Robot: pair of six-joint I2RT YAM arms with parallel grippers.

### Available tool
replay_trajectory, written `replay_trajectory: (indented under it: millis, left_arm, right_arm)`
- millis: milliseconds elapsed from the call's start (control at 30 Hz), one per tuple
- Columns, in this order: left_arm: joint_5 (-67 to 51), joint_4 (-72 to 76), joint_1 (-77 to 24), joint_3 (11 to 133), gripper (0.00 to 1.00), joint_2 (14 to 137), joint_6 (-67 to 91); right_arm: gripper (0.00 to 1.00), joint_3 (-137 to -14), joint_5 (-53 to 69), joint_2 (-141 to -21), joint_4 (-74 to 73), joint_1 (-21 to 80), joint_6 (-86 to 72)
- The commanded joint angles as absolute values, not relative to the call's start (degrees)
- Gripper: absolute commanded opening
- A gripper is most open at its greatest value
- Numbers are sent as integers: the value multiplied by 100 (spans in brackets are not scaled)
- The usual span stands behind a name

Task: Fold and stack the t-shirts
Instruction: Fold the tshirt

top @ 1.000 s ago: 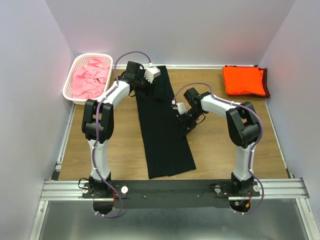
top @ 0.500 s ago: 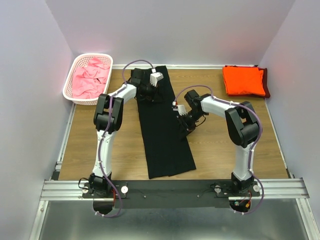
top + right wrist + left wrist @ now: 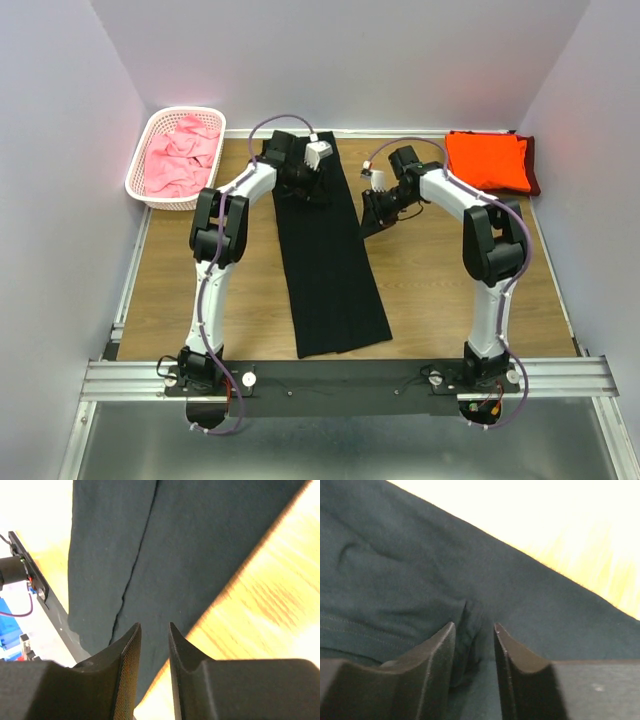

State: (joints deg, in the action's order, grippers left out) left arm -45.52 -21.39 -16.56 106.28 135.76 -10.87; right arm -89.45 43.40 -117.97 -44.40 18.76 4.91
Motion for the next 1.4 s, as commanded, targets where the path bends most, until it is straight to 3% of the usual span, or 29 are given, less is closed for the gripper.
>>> replay_trajectory:
  millis: [0, 133, 300, 533, 1067, 1367]
  left_arm:
    - [-4185, -2425, -1687, 11406, 47, 13394, -1274]
    - [-3929, -3023, -1600, 12120, 48, 13360, -1442]
    - [-3508, -2391, -1362, 10814, 48, 12517, -976]
    - [-2313, -2662, -1354, 10836, 48, 12884, -747]
    - [-2593, -3455, -1828, 14141, 48, 15433, -870]
    - [-2294, -2163, -1934, 14432, 67, 14943, -1002]
  right_arm:
    - [37, -9219, 4544, -11988, -4202, 1969, 352]
    - [42, -9720, 4439, -12207, -4140, 1977, 308]
    - [42, -10475, 4281, -12629, -4078, 1969, 150]
    - [42, -10381, 4166, -12587, -3982, 1942, 44]
    - [42, -9800, 4034, -12252, -3823, 1486, 18]
    - [42, -10238, 4113, -12559, -3814, 1450, 18]
